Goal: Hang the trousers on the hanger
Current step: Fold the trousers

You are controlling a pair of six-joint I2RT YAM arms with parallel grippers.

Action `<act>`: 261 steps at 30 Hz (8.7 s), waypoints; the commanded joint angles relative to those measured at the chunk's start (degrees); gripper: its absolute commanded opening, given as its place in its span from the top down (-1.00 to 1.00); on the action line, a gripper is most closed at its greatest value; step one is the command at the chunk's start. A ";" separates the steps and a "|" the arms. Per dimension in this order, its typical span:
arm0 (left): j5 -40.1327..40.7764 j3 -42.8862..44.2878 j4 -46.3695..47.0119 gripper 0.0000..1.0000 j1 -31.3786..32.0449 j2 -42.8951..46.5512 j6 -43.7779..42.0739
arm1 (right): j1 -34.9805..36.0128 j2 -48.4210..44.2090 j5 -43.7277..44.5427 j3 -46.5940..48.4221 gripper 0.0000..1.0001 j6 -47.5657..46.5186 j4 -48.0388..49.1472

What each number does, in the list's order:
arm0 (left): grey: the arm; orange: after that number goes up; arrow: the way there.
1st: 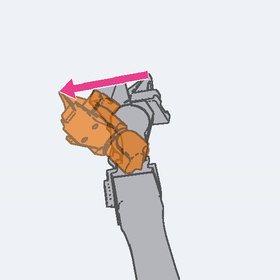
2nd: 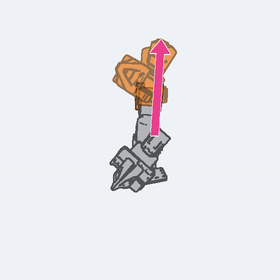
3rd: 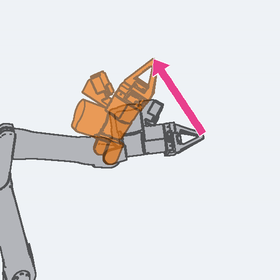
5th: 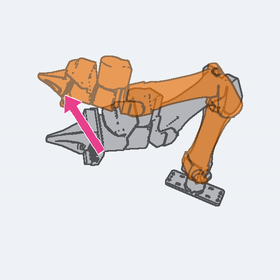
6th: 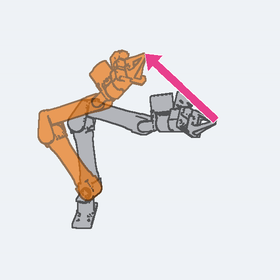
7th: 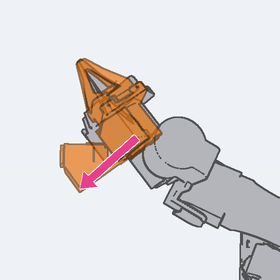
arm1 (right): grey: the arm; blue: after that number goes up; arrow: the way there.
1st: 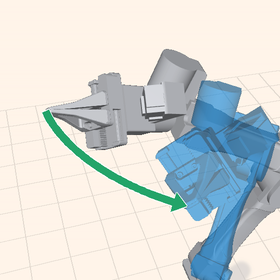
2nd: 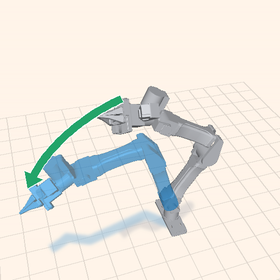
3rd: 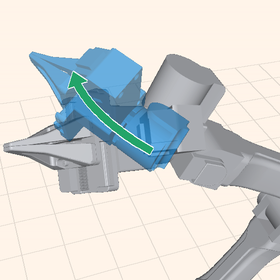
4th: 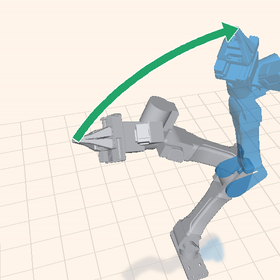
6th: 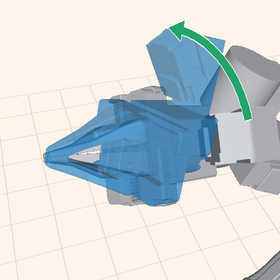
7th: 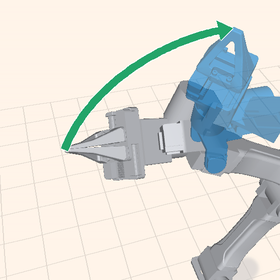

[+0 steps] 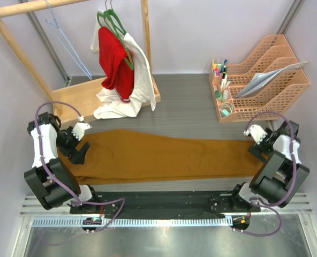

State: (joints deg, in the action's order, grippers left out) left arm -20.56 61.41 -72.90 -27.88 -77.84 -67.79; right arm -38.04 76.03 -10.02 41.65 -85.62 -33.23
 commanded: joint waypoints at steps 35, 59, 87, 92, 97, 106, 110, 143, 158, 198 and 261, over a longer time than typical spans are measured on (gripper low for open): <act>6.23 -1.38 8.65 -0.99 0.11 -2.93 7.85 | -8.89 28.45 -2.63 33.31 -0.99 34.99 -22.66; 4.39 -1.11 7.43 -1.00 0.19 -1.08 6.79 | -12.76 33.94 -4.39 46.24 0.98 37.90 -32.68; -1.68 -3.75 7.60 -0.78 7.30 2.08 11.97 | -9.16 26.72 -30.58 88.43 0.98 52.58 -52.99; 1.22 -6.38 12.08 -0.75 13.02 0.33 14.09 | -3.02 19.00 -39.26 79.22 0.98 53.01 -53.07; 1.92 -7.00 14.63 -0.71 15.31 -2.22 15.67 | 9.96 13.55 -46.92 67.45 0.98 65.97 -43.99; 2.01 -8.76 17.27 -0.69 15.57 -2.93 16.28 | 32.48 -6.84 -39.66 34.57 0.98 113.45 16.98; 0.61 -9.20 17.27 -0.71 15.49 -2.49 17.16 | 45.49 -7.13 -30.16 29.72 0.98 121.65 27.25; 3.68 -9.46 19.81 -0.11 13.29 -13.30 29.20 | 98.42 32.50 3.70 47.99 0.98 118.58 25.76; -7.40 5.47 9.71 -0.64 2.39 -1.19 36.14 | 95.97 29.89 -16.69 56.79 -0.48 101.63 21.92; 2.21 19.42 -8.32 -0.49 27.34 -5.30 24.61 | 65.55 24.87 -10.10 21.19 0.41 89.32 1.33; 26.01 -7.09 -9.97 -0.07 62.16 0.76 35.62 | 65.38 26.80 -1.58 21.02 0.45 87.47 -0.69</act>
State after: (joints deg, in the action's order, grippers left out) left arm 3.51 55.22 -76.84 34.26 -77.30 -32.95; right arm 27.64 102.78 -17.08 63.44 3.53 -32.14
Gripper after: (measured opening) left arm 0.536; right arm 0.276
